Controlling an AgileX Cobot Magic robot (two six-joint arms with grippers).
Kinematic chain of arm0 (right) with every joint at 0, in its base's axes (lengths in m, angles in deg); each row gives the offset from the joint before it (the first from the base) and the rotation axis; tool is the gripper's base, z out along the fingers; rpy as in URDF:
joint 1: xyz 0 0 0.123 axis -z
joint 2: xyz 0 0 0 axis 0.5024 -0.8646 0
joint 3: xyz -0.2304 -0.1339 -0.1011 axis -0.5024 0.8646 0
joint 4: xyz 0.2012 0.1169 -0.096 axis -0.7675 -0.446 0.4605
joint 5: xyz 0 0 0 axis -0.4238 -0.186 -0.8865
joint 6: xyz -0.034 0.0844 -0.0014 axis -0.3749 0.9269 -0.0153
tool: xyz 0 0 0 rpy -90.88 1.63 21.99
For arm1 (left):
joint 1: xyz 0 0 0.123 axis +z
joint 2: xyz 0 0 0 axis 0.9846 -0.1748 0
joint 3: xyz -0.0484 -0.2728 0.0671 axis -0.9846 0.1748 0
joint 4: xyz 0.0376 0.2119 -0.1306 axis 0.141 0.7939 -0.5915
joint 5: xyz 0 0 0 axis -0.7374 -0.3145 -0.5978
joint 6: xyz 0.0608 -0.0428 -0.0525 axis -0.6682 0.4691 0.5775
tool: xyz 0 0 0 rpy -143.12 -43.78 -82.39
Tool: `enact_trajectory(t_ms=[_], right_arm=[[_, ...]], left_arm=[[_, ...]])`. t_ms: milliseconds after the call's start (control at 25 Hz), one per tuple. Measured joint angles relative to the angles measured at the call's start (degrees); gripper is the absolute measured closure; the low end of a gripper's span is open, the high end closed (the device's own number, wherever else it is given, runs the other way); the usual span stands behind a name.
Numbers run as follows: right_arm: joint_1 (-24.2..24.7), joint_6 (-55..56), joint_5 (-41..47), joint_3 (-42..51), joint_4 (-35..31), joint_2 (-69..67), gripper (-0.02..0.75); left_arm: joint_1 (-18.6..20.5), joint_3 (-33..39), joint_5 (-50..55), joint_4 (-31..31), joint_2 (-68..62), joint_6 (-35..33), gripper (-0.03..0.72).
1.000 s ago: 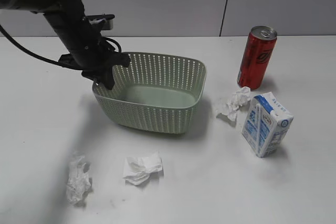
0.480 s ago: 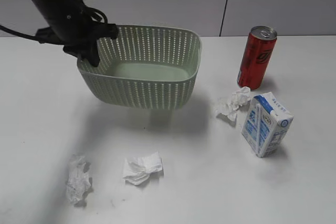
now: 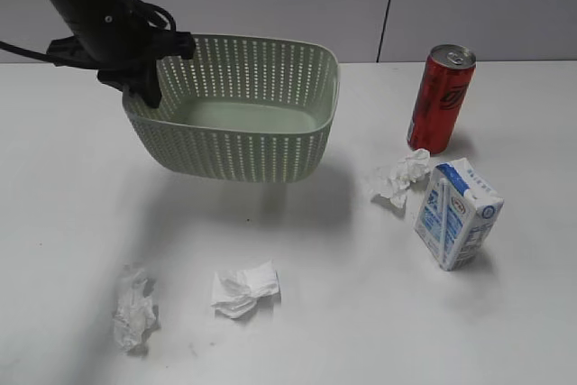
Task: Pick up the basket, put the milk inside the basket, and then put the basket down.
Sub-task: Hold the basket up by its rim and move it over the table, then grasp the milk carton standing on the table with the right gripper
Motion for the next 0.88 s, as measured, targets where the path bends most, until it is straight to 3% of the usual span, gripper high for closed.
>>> enact_trajectory(t_ms=[200, 320, 440, 640, 760, 880], right_arm=[[0.0, -3.7, -17.9, -0.8, -2.5, -9.7, 0.111], [0.0, -9.6, -22.7, -3.0, -6.3, -20.0, 0.089], [0.0, -14.3, -20.6, -8.2, -8.2, -32.8, 0.088], [-1.3, -16.2, -6.9, -22.7, -8.3, -59.3, 0.092], [-4.7, -15.2, -0.2, -29.8, -7.2, -71.5, 0.094], [-9.3, -11.5, 0.8, -33.9, -3.7, -80.1, 0.099]], left_arm=[[0.0, 0.0, 0.1, -0.1, 0.0, 0.0, 0.703], [0.0, 0.0, 0.3, -0.1, 0.0, 0.1, 0.703], [0.0, 0.0, 0.4, -0.1, 0.0, 0.1, 0.703], [0.0, 0.0, 0.5, -0.1, 0.0, 0.1, 0.703], [0.0, 0.0, 0.6, -0.1, 0.0, 0.1, 0.703], [0.0, 0.0, 0.6, -0.1, 0.0, 0.1, 0.703]])
